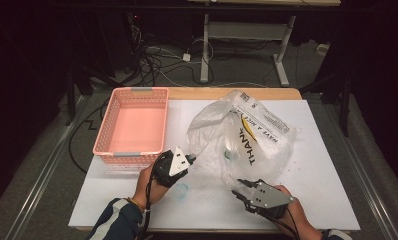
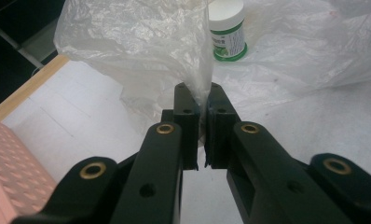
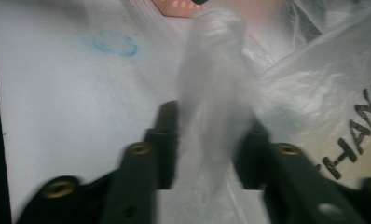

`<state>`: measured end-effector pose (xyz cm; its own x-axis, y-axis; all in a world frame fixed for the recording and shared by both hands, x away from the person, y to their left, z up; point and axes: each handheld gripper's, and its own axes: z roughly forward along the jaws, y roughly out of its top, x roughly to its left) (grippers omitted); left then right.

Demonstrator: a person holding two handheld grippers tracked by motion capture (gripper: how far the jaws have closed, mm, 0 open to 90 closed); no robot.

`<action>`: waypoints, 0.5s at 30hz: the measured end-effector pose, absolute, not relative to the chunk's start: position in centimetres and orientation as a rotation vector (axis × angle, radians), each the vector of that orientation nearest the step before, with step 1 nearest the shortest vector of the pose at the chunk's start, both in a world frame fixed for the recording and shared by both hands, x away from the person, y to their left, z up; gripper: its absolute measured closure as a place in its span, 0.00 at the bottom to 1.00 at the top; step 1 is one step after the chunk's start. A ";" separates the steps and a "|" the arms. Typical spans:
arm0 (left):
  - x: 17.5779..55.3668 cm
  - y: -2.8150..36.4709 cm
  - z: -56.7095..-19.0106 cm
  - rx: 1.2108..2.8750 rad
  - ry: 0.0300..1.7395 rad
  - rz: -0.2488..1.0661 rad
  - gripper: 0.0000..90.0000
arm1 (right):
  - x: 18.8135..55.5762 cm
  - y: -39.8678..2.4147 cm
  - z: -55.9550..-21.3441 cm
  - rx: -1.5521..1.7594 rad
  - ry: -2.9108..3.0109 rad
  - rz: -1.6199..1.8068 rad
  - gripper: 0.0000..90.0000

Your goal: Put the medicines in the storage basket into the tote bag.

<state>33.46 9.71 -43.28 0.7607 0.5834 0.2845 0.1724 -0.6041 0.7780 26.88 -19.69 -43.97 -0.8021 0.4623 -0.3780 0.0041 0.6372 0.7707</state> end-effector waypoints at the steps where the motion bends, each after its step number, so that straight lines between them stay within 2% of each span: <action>1: 33.5 9.7 -43.3 2.177 0.564 0.679 0.93 | 27.0 -19.8 -43.9 0.373 2.292 1.069 0.88; 5: 33.4 9.7 -43.4 2.173 0.569 0.683 0.93 | 27.4 -20.3 -43.6 0.391 2.296 1.072 0.97; 15: 33.4 9.8 -43.3 2.161 0.569 0.693 0.93 | 27.7 -21.0 -42.8 0.400 2.264 1.098 0.99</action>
